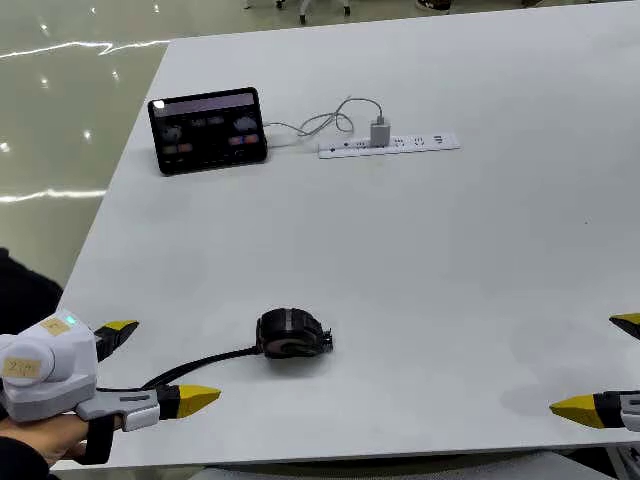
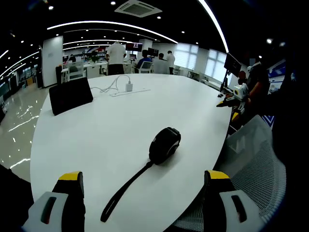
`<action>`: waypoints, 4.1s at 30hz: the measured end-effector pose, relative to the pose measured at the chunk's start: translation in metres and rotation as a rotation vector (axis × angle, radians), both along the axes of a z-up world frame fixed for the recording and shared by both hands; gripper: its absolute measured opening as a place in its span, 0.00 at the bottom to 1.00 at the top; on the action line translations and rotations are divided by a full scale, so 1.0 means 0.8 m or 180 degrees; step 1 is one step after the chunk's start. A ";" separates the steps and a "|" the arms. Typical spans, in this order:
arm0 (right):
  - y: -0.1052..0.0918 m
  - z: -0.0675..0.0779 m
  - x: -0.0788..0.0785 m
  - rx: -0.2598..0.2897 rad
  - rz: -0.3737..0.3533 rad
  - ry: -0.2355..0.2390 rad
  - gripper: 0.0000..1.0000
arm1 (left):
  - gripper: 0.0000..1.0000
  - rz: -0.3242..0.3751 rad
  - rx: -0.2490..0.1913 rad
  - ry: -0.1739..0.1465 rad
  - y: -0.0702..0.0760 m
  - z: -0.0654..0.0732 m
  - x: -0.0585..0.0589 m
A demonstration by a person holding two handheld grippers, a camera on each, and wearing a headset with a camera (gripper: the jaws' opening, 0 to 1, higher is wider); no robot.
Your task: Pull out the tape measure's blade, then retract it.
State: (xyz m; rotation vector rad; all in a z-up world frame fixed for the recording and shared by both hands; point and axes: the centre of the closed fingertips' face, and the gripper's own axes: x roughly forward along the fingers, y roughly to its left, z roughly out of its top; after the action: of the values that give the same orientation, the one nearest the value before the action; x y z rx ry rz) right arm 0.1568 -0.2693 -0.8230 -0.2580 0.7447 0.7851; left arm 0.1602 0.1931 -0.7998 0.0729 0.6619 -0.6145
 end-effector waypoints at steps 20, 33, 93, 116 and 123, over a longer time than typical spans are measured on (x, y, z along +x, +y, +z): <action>-0.003 0.002 -0.003 -0.0025 0.0007 -0.0001 0.98 | 1.00 -0.0034 0.0005 -0.0004 0.001 0.002 -0.001; 0.002 0.008 0.008 0.0018 0.0036 -0.0090 0.96 | 1.00 -0.0239 0.0044 -0.0011 -0.009 0.000 0.012; 0.360 -0.063 0.075 0.0039 0.2167 -0.0036 0.51 | 0.35 -0.2781 0.1280 0.0351 -0.162 -0.100 0.063; 0.380 -0.104 0.069 -0.0392 0.2669 -0.0223 0.11 | 0.35 -0.2759 0.1231 0.0397 -0.164 -0.102 0.066; 0.379 -0.104 0.068 -0.0392 0.2692 -0.0173 0.08 | 0.34 -0.2799 0.1282 0.0404 -0.164 -0.101 0.065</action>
State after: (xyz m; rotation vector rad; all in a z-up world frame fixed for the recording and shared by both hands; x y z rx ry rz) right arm 0.2112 0.0335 -0.9059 -0.7281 0.6230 1.5232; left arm 0.2120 0.0621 -0.8809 0.7337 0.8654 -1.3269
